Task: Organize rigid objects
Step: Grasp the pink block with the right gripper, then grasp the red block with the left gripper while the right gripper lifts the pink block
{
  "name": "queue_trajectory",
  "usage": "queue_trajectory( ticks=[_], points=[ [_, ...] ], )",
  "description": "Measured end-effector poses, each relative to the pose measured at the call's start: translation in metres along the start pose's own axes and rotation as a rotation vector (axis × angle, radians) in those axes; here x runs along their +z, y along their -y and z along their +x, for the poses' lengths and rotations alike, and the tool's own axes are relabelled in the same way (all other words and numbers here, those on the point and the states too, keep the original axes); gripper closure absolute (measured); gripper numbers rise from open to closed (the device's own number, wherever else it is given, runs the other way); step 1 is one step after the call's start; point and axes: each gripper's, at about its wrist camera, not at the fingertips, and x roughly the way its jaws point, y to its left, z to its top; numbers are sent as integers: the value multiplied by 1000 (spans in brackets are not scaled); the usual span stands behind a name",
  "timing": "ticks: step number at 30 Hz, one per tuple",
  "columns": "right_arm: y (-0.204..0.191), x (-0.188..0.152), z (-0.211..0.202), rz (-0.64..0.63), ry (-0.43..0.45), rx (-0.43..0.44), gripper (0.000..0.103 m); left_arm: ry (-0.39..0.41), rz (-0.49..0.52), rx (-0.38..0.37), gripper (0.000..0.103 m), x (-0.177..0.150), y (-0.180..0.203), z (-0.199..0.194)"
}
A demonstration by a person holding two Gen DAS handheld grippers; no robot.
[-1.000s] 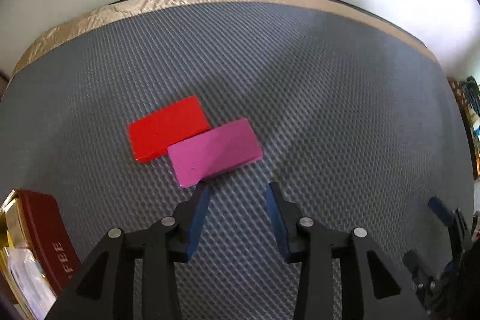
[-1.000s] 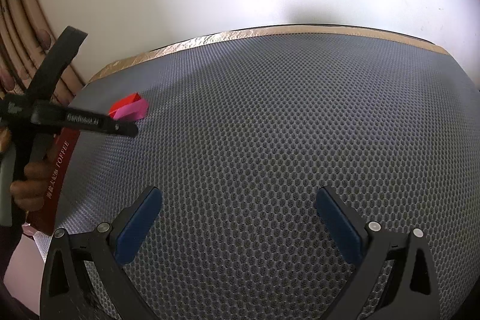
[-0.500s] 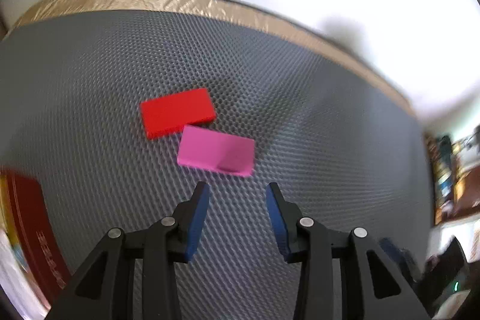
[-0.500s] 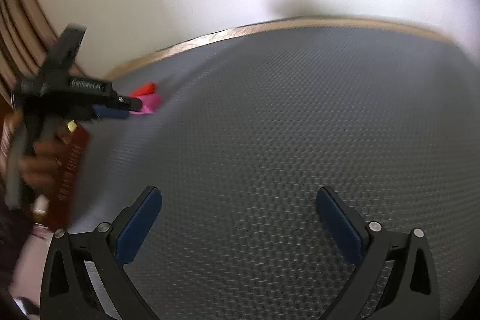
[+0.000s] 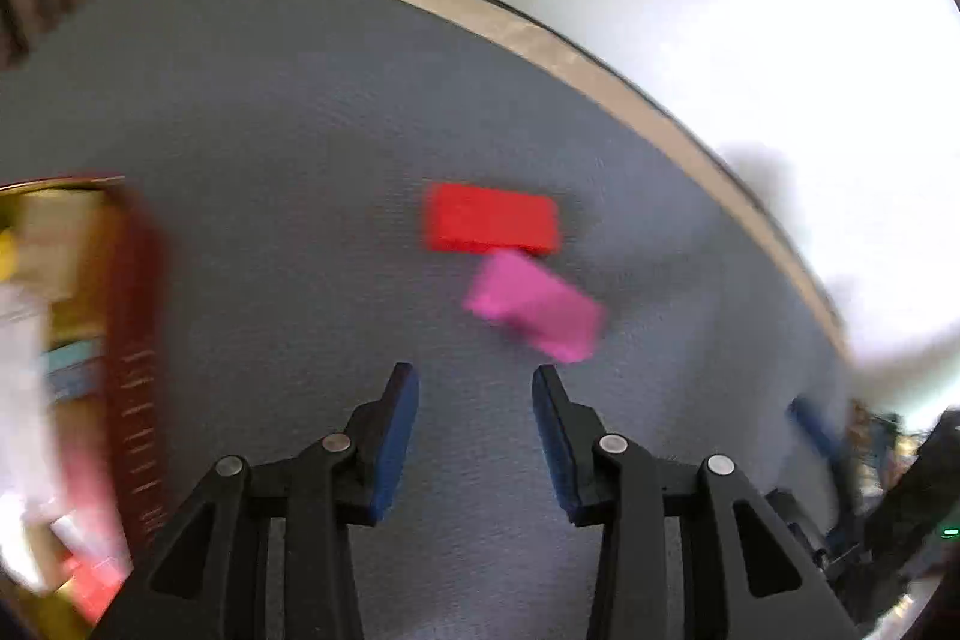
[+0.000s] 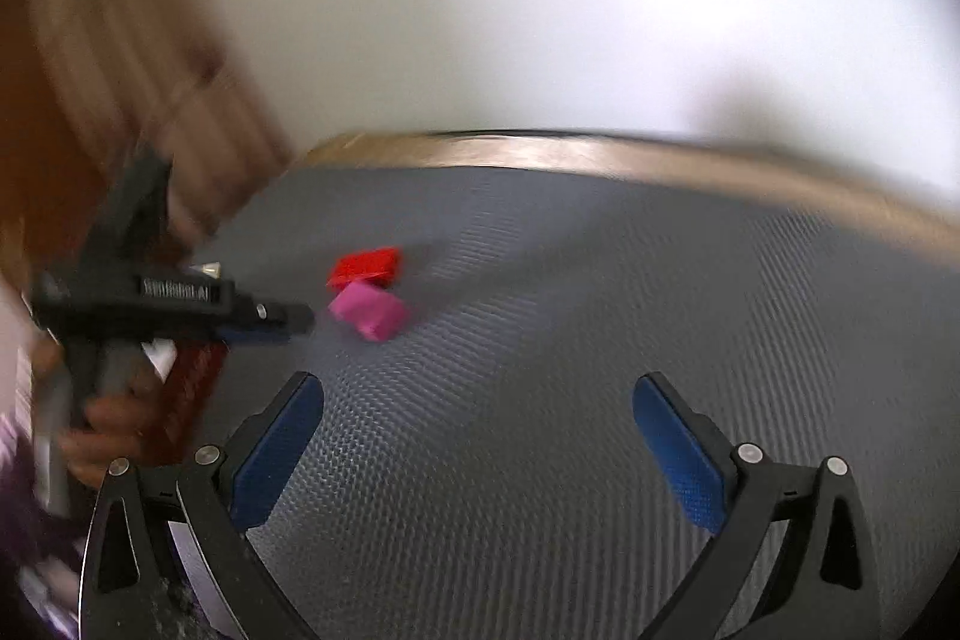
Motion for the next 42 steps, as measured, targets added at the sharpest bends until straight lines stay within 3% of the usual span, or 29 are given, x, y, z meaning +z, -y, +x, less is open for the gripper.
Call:
queue_trajectory(
  ticks=[1, 2, 3, 6, 12, 16, 19, 22, 27, 28, 33, 35, 38, 42],
  points=[
    [-14, 7, 10, -89, -25, 10, 6, 5, -2, 13, 63, -3, -4, -4],
    [-28, 15, 25, -173, -61, 26, 20, 10, -11, 32, 63, -7, -9, -10],
    [-39, 23, 40, -227, -102, 38, 25, 11, -18, 44, 63, -11, -13, -16],
    [-59, 39, 74, -333, -175, 51, 31, -2, -21, 55, 63, -18, -25, -23],
    [-78, 60, 124, -430, -287, 53, 36, -32, 10, 44, 63, -16, -39, -25],
    [-80, 54, 147, -438, -391, 62, 64, -54, 38, 29, 63, -19, -42, -26],
    [-86, 53, 155, -461, -424, 39, 65, -72, 72, 46, 63, -11, -38, -10],
    [-93, 51, 154, -480, -435, 13, 76, -71, 106, 83, 63, -9, -37, -12],
    [-65, 36, 114, -321, -386, -20, 76, 0, 266, 116, 63, 1, -20, -23],
    [-54, 29, 101, -265, -371, -20, 76, 7, 345, 92, 63, 4, -9, -23],
    [10, -24, 23, 63, -275, -47, 76, 64, 623, 106, 63, 26, 36, -10],
    [22, -47, 0, 109, -247, -91, 76, 45, 723, 45, 63, 41, 53, 1],
    [29, -76, -29, 129, -205, -154, 76, 15, 830, 58, 63, 58, 71, 23],
    [33, -94, -52, 174, -175, -151, 76, -66, 919, 73, 63, 66, 82, 48]
  ],
)
